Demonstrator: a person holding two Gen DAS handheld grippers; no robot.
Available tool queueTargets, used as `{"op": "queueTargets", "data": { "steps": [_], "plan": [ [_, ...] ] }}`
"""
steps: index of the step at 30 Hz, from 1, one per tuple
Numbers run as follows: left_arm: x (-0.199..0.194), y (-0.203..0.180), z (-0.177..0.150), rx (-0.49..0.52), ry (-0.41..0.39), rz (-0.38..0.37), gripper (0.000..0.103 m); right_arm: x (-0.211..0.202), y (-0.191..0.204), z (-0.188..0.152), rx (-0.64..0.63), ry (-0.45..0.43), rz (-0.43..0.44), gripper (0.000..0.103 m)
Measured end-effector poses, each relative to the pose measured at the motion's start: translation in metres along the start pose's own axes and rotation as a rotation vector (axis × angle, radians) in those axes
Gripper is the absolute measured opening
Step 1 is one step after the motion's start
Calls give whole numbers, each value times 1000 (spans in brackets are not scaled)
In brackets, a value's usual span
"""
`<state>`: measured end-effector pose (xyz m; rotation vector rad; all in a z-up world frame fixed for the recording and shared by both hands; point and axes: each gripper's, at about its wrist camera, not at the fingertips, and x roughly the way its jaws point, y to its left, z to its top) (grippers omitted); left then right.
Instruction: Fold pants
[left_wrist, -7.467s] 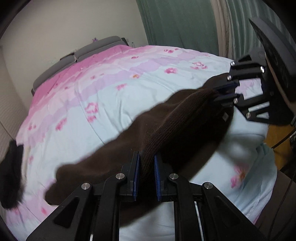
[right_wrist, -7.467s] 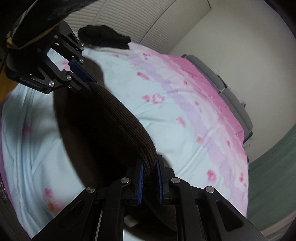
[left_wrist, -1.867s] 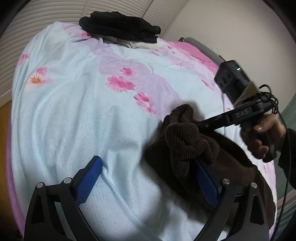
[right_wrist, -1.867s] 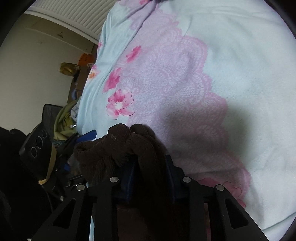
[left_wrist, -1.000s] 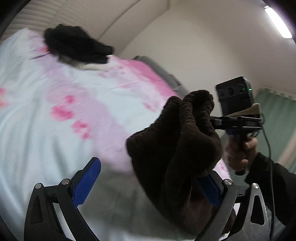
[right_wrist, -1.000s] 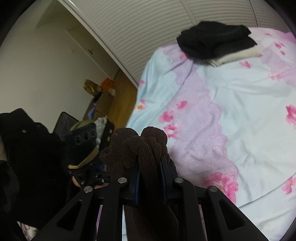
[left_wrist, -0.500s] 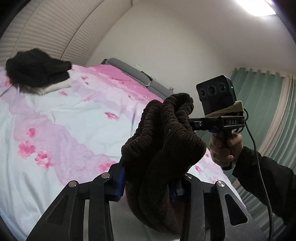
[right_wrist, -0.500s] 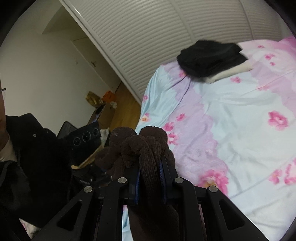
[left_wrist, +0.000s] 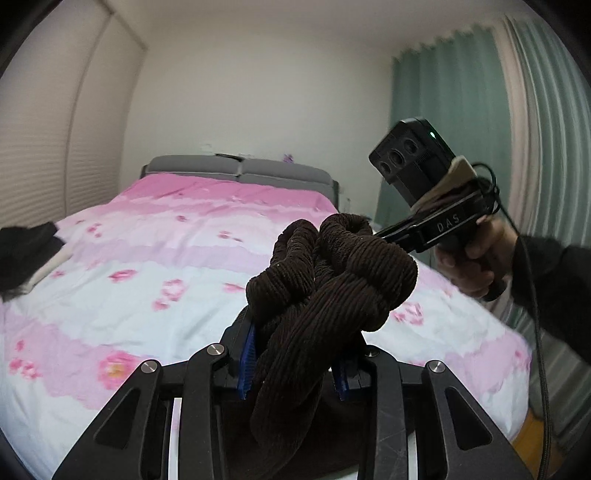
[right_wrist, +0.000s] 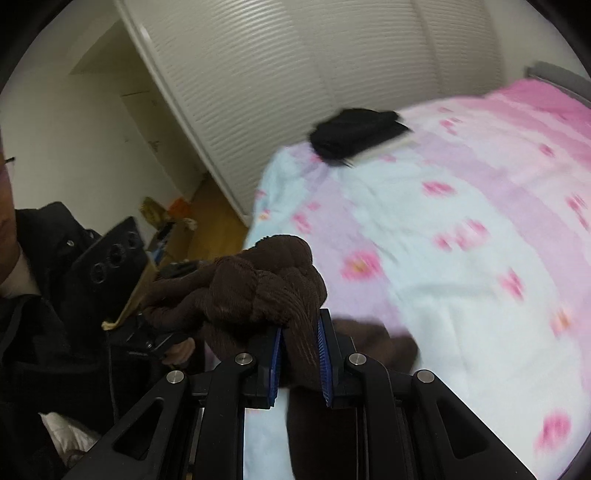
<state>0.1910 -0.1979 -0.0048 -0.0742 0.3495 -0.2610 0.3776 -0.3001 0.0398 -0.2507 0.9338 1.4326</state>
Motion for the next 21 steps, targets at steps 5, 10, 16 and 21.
{"op": "queueTargets", "data": {
  "steps": [5, 10, 16, 21],
  "plan": [
    [45, -80, -42, 159, 66, 68, 34, -33, -33, -81, 105, -2, -86, 20],
    [86, -118, -86, 273, 164, 113, 35, -26, -76, -161, 235, -31, -138, 20],
    [89, -140, -102, 353, 175, 109, 61, -19, -100, -226, 364, -170, -176, 37],
    [68, -147, -96, 352, 199, 33, 101, -35, -89, -258, 452, -255, -306, 53]
  ]
}}
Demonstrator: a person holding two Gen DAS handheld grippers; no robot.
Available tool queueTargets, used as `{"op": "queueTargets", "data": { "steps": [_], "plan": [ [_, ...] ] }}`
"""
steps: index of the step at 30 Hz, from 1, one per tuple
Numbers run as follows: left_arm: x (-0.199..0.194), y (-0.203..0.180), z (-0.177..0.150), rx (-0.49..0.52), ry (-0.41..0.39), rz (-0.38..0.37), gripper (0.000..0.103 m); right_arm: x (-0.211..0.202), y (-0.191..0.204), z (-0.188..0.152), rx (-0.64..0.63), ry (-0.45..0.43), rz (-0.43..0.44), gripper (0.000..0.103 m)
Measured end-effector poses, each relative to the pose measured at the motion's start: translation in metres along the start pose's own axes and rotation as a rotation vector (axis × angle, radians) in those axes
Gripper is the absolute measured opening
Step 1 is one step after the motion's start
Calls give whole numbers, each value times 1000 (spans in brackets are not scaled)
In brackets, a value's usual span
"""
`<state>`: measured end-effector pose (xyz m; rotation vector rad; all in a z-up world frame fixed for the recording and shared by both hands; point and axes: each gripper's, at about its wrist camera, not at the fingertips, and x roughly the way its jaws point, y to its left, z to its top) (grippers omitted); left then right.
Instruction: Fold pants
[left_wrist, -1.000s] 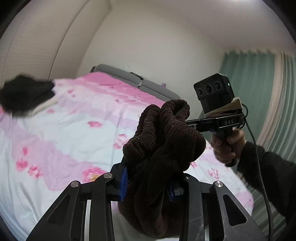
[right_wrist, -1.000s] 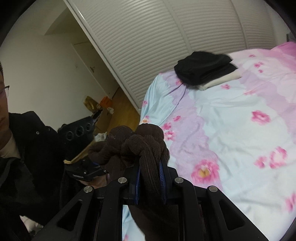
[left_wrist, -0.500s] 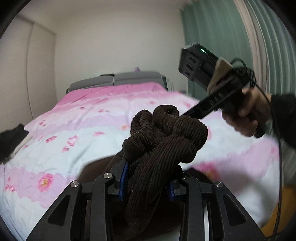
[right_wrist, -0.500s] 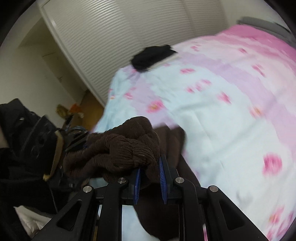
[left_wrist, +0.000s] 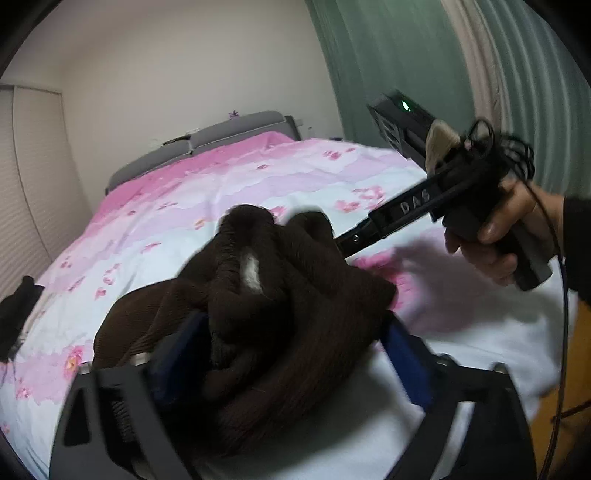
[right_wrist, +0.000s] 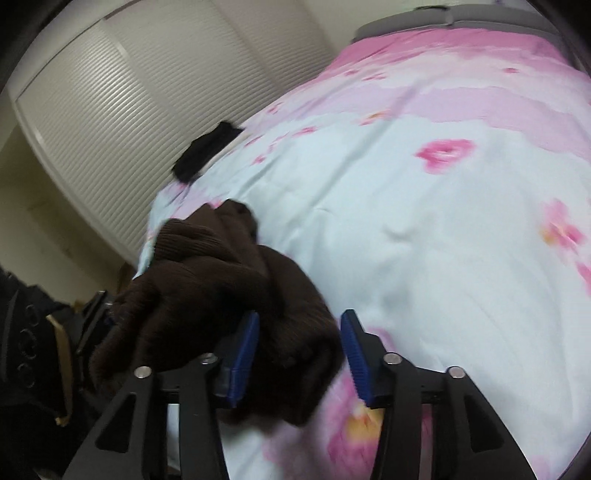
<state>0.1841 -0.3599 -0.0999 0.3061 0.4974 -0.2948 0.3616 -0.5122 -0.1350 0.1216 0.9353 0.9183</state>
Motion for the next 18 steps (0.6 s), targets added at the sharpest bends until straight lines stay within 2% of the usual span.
{"op": "queueTargets", "data": {
  "steps": [6, 9, 10, 12, 18],
  "plan": [
    [-43, 14, 9, -53, 8, -94, 103, -43, 19, -26, 134, -123, -170, 55],
    [-58, 34, 15, -103, 3, -134, 103, -55, 41, -37, 203, -185, -254, 64],
    [-64, 41, 16, -116, -5, -142, 103, -65, 61, -45, 264, -238, -324, 68],
    [-75, 58, 18, -141, -22, -160, 103, -69, 71, -50, 294, -263, -347, 70],
    [-85, 126, 13, -210, -70, -133, 103, -70, 143, -69, 430, -403, -438, 77]
  ]
}}
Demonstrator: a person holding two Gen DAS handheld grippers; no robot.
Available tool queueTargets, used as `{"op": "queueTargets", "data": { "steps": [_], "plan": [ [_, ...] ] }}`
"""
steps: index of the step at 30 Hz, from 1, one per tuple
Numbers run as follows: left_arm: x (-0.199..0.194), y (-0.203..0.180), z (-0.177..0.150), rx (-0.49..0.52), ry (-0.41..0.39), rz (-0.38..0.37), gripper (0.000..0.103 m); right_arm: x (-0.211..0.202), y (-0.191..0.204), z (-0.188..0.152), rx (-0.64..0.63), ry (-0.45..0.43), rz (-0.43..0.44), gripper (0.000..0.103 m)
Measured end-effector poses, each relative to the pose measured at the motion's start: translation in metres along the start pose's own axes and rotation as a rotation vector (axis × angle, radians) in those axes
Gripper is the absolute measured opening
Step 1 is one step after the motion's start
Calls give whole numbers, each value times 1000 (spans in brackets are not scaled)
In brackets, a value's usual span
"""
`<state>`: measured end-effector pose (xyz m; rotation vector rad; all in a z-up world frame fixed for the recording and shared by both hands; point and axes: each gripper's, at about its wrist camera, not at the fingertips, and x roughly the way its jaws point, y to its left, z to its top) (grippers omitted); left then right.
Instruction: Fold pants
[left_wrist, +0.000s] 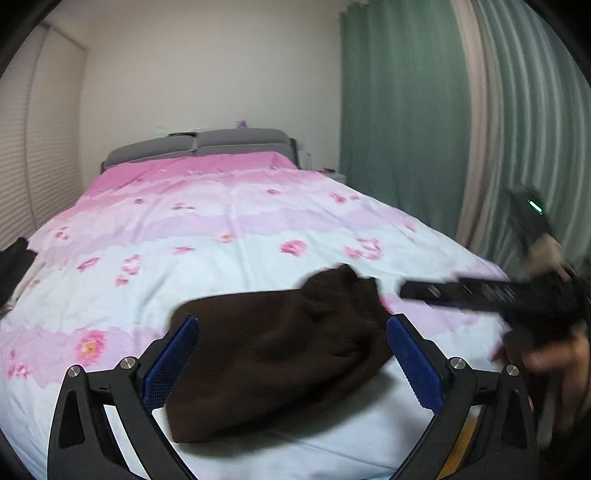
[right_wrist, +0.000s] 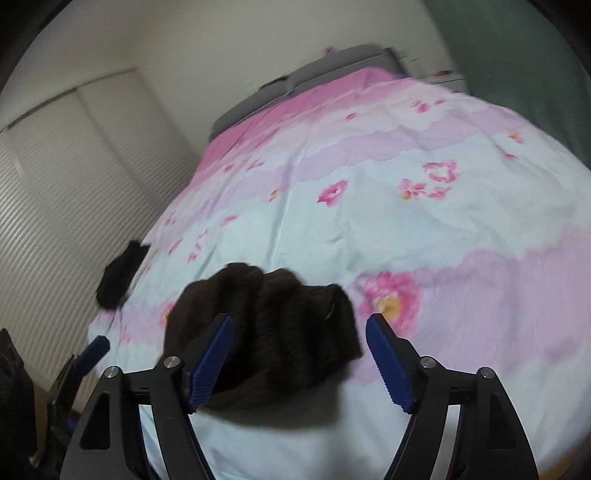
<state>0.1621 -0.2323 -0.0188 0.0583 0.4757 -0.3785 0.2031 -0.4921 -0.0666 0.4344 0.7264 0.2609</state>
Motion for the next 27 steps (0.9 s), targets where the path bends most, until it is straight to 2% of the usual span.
{"op": "queueTargets", "data": {
  "steps": [5, 8, 12, 14, 15, 16, 19, 22, 25, 27],
  "plan": [
    [0, 52, -2, -83, 20, 22, 103, -5, 45, -28, 56, -76, -125, 77],
    [3, 68, -5, -105, 25, 31, 103, 3, 68, -36, 55, -105, -175, 77],
    [11, 84, -10, -123, 54, 30, 103, 25, 87, -39, 34, -80, -279, 76],
    [15, 89, -13, -131, 71, 30, 103, 36, 92, -42, 41, -67, -305, 52],
    [17, 91, -14, -135, 79, 29, 103, 41, 93, -43, 39, -58, -317, 36],
    [18, 92, -15, -139, 85, 24, 103, 46, 93, -44, 38, -46, -330, 34],
    [20, 94, -15, -148, 88, 5, 103, 36, 91, -45, 71, -98, -313, 28],
    [25, 93, -14, -156, 85, -13, 103, 11, 89, -44, 86, -178, -297, 27],
    [35, 92, -16, -167, 99, -26, 103, 1, 76, -47, 130, -216, -230, 27],
    [41, 91, -19, -165, 103, -23, 103, 5, 55, -53, 212, -218, -145, 27]
  ]
}}
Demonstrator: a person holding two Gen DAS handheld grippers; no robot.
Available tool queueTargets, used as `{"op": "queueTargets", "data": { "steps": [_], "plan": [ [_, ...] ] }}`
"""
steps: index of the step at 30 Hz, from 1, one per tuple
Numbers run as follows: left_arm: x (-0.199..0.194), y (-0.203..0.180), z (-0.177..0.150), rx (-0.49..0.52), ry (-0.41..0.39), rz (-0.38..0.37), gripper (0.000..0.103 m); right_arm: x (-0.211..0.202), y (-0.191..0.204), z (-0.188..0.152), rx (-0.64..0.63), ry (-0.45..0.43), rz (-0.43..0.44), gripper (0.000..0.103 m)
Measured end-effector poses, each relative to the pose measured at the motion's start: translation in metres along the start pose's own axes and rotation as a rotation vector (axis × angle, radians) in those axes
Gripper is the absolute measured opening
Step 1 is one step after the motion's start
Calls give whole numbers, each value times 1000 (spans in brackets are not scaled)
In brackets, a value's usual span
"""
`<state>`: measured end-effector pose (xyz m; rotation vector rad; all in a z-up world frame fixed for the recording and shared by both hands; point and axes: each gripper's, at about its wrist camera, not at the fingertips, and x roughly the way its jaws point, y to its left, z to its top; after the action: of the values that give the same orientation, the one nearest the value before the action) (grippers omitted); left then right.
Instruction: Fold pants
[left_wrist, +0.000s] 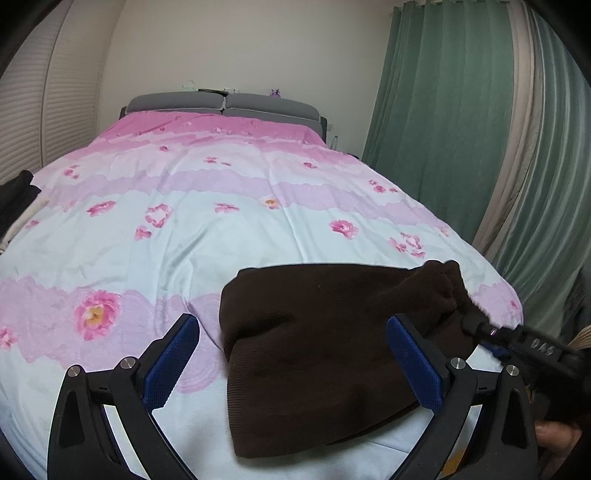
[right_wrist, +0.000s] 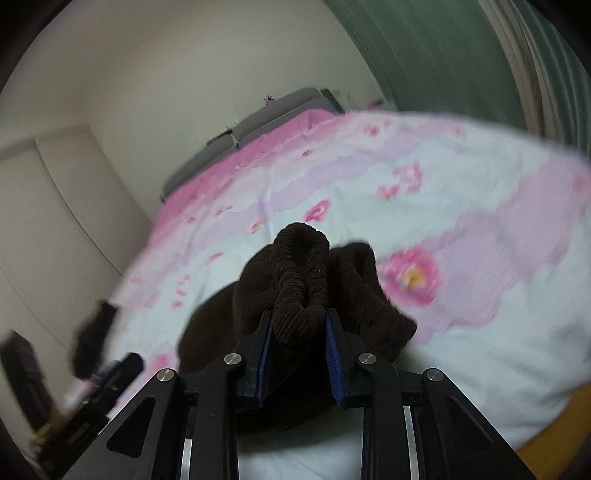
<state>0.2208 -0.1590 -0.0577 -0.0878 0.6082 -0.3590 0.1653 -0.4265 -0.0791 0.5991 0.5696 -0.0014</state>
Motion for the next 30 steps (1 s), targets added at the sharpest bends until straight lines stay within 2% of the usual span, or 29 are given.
{"op": "queueTargets", "data": {
  "steps": [5, 10, 11, 12, 13, 15, 18, 21, 24, 25, 27, 29, 30],
  "plan": [
    [17, 4, -13, 9, 28, 28, 103, 32, -53, -23, 171, 74, -5, 28],
    [18, 13, -24, -34, 25, 16, 103, 34, -61, -28, 204, 106, -3, 32],
    [16, 15, -26, -44, 15, 12, 103, 31, -57, -26, 196, 109, -6, 34],
    [11, 16, -28, -54, 1, 11, 103, 26, -53, -24, 180, 108, -10, 40],
    [8, 16, -30, -59, -6, 17, 103, 19, -46, -21, 148, 100, -25, 50],
    [0, 17, -31, -77, -25, 36, 103, 1, -30, -9, 52, 65, -61, 59],
    [-14, 25, -36, -161, -52, 108, 103, -12, 4, 26, -129, 58, -19, 65],
    [-20, 33, -43, -260, -52, 121, 103, 10, 56, 70, -342, 163, 93, 65],
    [-22, 34, -48, -315, -75, 124, 103, 61, 110, 98, -505, 339, 227, 65],
    [-21, 33, -49, -312, -85, 128, 103, 90, 134, 102, -577, 437, 280, 65],
    [-20, 30, -50, -300, -99, 132, 103, 132, 163, 101, -681, 545, 295, 65],
    [-19, 29, -50, -292, -109, 130, 103, 189, 190, 89, -752, 725, 304, 64],
    [-18, 29, -51, -290, -117, 128, 103, 210, 198, 83, -771, 784, 295, 62]
  ]
}}
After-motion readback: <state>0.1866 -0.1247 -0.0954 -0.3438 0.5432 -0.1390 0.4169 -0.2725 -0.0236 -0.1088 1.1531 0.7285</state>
